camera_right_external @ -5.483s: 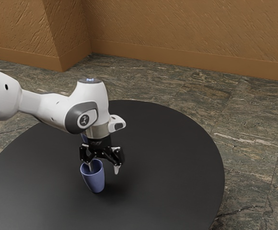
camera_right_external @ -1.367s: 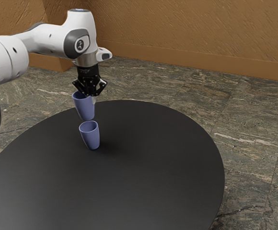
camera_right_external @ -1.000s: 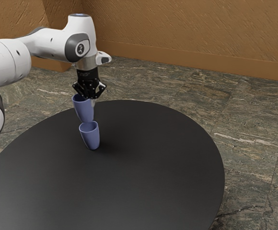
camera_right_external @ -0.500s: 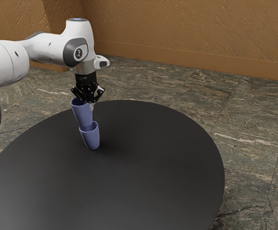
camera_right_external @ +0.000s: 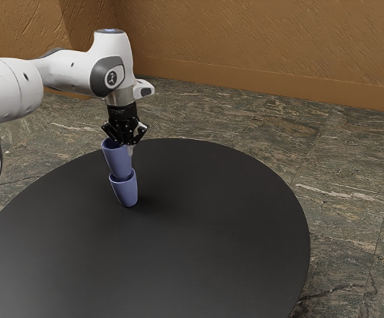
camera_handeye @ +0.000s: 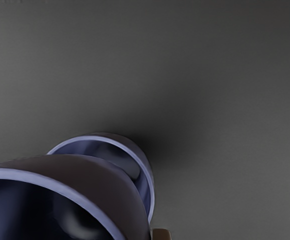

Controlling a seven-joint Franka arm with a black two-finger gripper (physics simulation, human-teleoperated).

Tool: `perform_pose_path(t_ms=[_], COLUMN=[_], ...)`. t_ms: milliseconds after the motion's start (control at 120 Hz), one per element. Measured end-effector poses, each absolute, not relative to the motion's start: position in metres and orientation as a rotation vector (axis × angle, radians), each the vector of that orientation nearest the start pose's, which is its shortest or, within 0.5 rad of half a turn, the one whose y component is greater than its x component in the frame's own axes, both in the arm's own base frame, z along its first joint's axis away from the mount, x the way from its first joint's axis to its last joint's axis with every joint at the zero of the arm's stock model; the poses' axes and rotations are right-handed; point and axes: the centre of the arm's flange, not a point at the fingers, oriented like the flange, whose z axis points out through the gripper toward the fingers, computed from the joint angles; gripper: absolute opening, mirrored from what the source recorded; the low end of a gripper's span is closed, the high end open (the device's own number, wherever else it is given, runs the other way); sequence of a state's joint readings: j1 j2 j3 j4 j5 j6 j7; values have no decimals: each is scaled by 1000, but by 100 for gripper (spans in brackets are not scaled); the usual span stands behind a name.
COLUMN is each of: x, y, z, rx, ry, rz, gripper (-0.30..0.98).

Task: Place the right cup onto the left cup

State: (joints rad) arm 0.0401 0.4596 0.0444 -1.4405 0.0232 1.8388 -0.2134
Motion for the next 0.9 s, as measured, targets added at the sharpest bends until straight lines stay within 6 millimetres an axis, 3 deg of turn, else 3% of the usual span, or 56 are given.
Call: perform_pose_path(t_ms=[775,900], x=[688,688], y=[58,57], z=[401,397], rx=[-3059,-3059], ry=[-448,-445], rz=[103,99], gripper=[-9,7])
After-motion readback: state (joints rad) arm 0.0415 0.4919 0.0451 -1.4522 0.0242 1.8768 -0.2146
